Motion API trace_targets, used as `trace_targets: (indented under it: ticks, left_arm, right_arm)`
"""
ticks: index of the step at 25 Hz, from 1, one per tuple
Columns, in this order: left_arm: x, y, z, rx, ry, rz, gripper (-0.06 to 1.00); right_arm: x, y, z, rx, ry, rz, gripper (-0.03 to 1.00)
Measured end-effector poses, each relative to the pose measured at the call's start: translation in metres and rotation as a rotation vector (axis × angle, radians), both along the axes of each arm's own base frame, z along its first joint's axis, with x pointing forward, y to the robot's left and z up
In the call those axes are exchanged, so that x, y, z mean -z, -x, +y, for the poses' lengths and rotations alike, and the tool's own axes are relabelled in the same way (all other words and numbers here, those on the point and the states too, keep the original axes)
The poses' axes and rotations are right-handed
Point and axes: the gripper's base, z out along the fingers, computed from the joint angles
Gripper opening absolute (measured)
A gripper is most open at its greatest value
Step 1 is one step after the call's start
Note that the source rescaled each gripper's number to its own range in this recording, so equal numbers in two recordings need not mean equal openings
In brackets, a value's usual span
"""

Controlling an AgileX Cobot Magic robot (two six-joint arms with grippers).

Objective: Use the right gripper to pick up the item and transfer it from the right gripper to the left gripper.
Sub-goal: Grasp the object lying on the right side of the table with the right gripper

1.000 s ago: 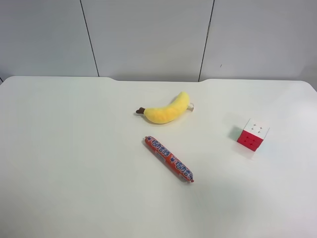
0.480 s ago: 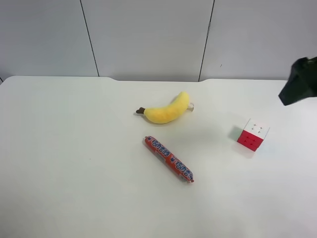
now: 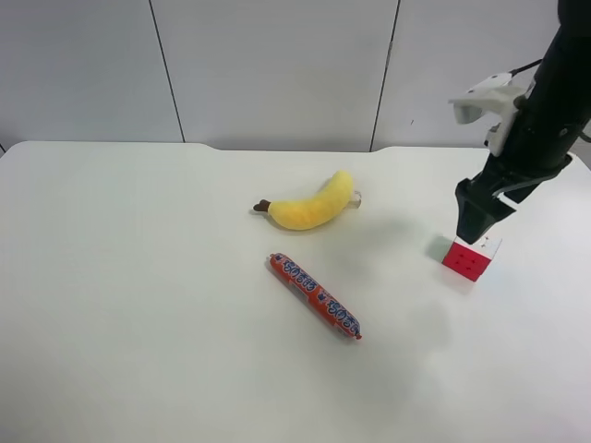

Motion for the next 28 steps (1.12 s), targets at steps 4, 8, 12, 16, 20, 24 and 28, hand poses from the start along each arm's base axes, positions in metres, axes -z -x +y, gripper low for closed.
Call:
trace_targets:
  ticks: [4,8,12,16,20,24,28]
  left_arm:
    - [0.000,0.000,0.000,0.000,0.000,0.000,1.00]
    - [0.000,0.000,0.000,0.000,0.000,0.000,1.00]
    - [0.000,0.000,0.000,0.000,0.000,0.000,1.00]
    - [0.000,0.000,0.000,0.000,0.000,0.000,1.00]
    - [0.000,0.000,0.000,0.000,0.000,0.000,1.00]
    - [0.000,0.000,0.000,0.000,0.000,0.000,1.00]
    - [0.000,0.000,0.000,0.000,0.000,0.000,1.00]
  right_arm:
    - [0.014,-0.011,-0.015,-0.011,0.003,0.005,1.00]
    - [0.018,-0.018,-0.040,0.004,-0.004,-0.020,1.00]
    - [0.024,-0.024,-0.055,-0.059,0.005,-0.050,1.00]
    - [0.036,-0.032,-0.056,-0.142,0.014,-0.062,1.00]
    - [0.055,-0.038,-0.056,-0.172,0.015,-0.025,1.00]
    - [0.072,-0.042,-0.056,-0.192,0.013,0.003,1.00]
    - [0.082,-0.048,-0.056,-0.199,0.016,-0.014,1.00]
